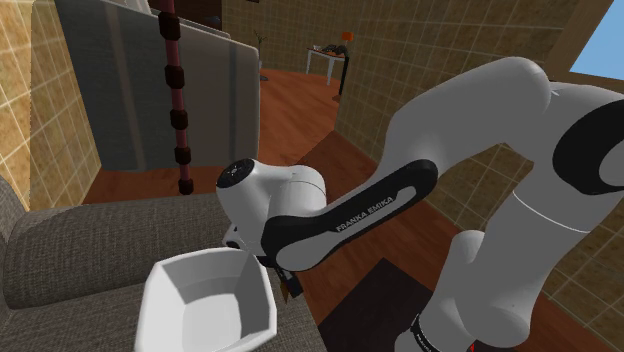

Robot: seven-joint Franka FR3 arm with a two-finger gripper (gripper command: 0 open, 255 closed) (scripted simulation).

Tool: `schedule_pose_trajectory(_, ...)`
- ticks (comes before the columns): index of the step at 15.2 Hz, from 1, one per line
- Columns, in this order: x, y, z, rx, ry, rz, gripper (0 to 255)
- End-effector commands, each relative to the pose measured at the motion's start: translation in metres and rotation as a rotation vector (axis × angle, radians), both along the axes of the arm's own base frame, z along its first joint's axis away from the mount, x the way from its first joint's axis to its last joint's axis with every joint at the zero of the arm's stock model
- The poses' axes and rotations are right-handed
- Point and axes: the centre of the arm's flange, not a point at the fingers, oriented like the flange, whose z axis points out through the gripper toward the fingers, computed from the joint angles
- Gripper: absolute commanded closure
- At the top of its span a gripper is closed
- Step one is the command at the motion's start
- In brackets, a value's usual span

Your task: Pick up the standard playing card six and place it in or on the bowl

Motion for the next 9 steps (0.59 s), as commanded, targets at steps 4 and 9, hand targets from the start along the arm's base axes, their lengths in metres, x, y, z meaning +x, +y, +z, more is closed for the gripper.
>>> schedule_pose_trajectory(4, 0.0, 0.0, 0.0, 0.0, 0.0, 0.0, 255)
schedule_pose_trajectory(9, -0.0001, -0.0001, 0.0001, 0.0, 0.0, 0.0, 255)
